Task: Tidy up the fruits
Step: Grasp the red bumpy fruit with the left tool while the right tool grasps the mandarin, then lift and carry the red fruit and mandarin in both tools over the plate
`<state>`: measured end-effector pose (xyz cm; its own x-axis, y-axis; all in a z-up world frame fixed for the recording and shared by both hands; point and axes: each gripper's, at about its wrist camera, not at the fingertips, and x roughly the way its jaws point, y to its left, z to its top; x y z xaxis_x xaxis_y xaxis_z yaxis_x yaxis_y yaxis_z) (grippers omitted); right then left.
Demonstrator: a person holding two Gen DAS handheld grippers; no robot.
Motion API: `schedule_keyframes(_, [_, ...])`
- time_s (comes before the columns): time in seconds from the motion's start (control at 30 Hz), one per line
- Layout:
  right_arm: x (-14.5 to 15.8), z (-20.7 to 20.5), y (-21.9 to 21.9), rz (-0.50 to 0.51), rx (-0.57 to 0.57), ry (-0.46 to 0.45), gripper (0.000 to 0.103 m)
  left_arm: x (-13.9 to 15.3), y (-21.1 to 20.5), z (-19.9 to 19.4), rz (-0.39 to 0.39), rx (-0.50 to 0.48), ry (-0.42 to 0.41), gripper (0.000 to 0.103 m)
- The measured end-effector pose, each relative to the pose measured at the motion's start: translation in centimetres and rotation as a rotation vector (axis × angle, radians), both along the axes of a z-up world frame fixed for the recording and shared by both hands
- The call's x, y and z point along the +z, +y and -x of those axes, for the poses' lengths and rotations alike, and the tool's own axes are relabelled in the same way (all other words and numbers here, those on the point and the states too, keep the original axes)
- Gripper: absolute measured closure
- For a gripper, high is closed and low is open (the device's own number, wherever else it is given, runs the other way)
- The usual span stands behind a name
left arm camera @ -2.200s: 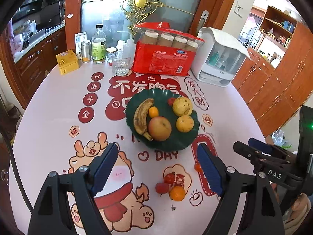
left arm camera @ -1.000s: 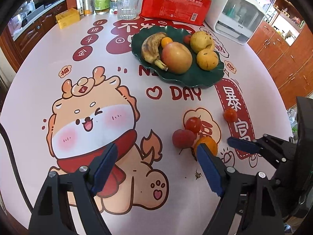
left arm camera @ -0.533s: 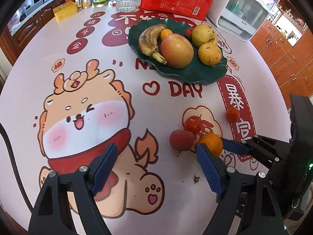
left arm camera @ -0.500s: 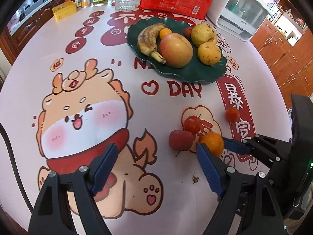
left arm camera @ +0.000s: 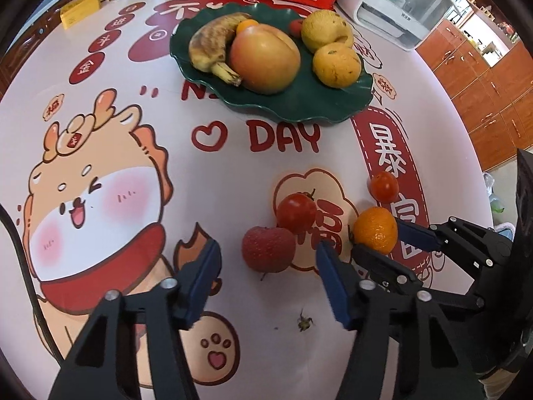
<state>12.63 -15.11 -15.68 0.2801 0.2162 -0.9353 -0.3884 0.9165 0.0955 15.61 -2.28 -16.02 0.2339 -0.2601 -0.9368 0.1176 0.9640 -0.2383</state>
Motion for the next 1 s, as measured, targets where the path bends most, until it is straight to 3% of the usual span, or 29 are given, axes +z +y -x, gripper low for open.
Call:
schedule_keyframes(0.17, [-0.1,0.1,-0.1,-0.002,0.002,-0.001,0.064,-0.5,-0.4,0.0,-0.008,-0.004,0.01,0.064])
schedule_keyframes(0.3, [-0.1,0.0,-0.1,-0.004,0.001,-0.001,0.064,-0.8,-0.5,0.0,-0.025,-0.003,0.016,0.07])
schedule_keyframes(0.7, [-0.1,0.2,-0.2,-0.004,-0.001,-0.005,0.064,-0.8,-0.5,0.2,-0.031,-0.004,0.007,0.072])
schedule_keyframes(1.0, [0.3,0.6,-0.1,0.0,-0.007,-0.011,0.064,1.2,0.2,1.2,-0.038,-0.011,-0.035,0.072])
